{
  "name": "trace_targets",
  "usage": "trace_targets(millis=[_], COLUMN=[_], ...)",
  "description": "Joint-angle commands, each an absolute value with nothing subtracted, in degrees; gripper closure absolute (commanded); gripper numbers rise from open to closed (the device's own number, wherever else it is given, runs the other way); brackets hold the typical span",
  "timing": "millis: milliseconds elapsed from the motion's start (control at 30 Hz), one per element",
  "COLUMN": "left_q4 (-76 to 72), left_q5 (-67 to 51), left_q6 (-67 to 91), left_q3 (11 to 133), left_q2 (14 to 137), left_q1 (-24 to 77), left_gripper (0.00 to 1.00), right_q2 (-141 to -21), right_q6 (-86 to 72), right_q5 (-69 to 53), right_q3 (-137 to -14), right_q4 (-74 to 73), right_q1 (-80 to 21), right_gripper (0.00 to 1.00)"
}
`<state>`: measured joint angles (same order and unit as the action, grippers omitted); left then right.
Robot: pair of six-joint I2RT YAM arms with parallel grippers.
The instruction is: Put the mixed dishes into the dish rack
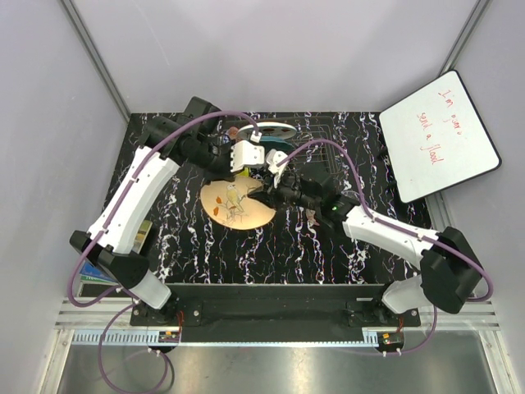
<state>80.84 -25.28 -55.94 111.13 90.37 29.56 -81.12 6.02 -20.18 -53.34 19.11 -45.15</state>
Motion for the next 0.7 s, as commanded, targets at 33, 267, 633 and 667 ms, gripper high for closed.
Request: trace_targets(millis=[33, 267, 633, 667], left_q4=[74.2, 61.6, 56.5, 55.6], left_q5=[-23.7, -25.8, -35.3, -35.0], left_q6=[-48.7, -33.6, -20.0, -19.7], left_q3=[107.6, 104.9, 98.1, 96.7], left_q2=[87.5, 86.0, 88.7, 88.9], left_q1=[29.3, 20.6, 4.4, 4.4], left_gripper=[0.85, 0.01, 0.01, 0.01], right_q2=[-76.6, -75.2, -70.9, -71.2], right_q6=[14.8, 30.3, 45.7, 47.1], right_q5=[-18.3, -9.7, -2.5, -2.9], right_q3=[-55.2, -59.5, -67.1, -67.8], right_q4=[18.4, 9.9, 9.5, 10.0], right_q1=[-44.7, -43.2, -40.3, -40.0], right_gripper=[1.00, 1.00, 1.00, 1.00])
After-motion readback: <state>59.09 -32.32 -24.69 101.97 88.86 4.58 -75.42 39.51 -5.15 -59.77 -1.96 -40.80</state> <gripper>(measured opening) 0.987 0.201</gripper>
